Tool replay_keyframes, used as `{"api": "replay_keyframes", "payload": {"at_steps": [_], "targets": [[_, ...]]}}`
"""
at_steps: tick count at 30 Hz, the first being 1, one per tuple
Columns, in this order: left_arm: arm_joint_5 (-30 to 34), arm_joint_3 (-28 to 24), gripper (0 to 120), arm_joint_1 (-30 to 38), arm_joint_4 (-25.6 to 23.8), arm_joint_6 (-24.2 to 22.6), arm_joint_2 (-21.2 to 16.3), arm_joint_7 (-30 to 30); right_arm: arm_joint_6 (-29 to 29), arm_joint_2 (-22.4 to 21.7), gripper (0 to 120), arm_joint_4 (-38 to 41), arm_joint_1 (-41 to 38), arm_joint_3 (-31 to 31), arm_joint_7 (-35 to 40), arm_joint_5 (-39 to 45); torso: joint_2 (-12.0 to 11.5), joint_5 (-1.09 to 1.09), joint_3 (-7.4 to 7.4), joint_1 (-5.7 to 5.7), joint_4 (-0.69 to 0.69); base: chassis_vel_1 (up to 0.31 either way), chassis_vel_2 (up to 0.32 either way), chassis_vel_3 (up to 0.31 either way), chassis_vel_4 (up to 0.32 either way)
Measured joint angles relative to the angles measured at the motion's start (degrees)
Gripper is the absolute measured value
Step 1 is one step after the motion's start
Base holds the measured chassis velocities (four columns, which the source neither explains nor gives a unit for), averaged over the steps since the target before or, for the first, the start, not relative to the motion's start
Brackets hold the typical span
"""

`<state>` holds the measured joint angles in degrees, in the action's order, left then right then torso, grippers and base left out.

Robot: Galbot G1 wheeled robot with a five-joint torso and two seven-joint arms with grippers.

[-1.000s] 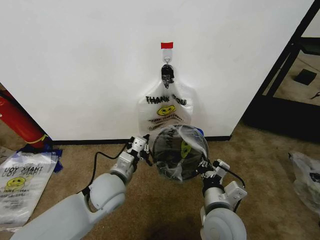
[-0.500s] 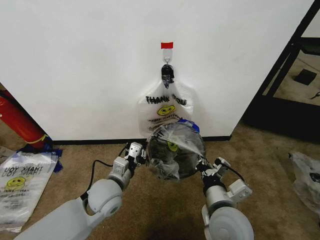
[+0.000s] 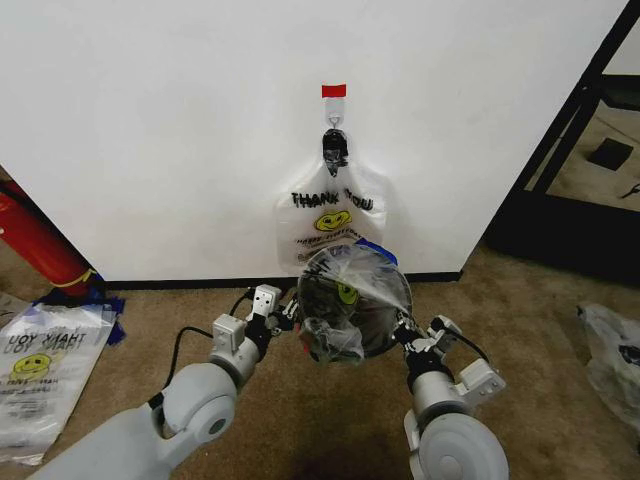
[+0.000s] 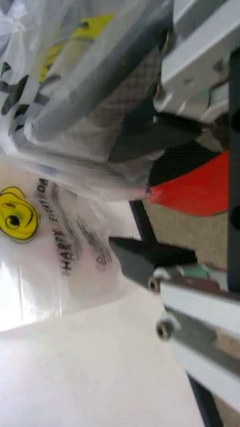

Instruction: Pick up the garbage bag from the wall and place it over the trash bin.

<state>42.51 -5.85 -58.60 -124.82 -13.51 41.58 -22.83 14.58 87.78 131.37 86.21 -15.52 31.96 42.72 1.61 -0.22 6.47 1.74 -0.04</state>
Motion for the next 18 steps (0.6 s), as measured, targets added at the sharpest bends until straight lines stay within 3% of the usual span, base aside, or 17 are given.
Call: {"api": "replay_keyframes", "payload": {"at_steps": [8,13,18], "targets": [[-1.67,1.73,74,-2.59,-0.63,-0.28,-1.3,-0.2,0.01,-0.6,2,-0.09,-0.38,0.26,0.0,0.13,0.0,-0.01,0.0,0.0,-0.01,0.0,0.0,0.0,0.0],[-1.79,2.71,96,-2.59,0.81,0.1,-1.25,-1.43,0.04,-1.11,2,0.23,-0.42,0.37,-0.02,0.54,0.0,0.0,0.0,0.0,-0.01,0.0,0.0,0.0,0.0],[-5.74,3.53,100,-2.13,3.37,-0.19,-1.26,-3.23,0.08,-1.07,2,0.27,-0.69,0.53,-0.04,0.71,0.0,0.0,0.0,0.01,-0.01,0.0,0.0,0.0,0.0]]}}
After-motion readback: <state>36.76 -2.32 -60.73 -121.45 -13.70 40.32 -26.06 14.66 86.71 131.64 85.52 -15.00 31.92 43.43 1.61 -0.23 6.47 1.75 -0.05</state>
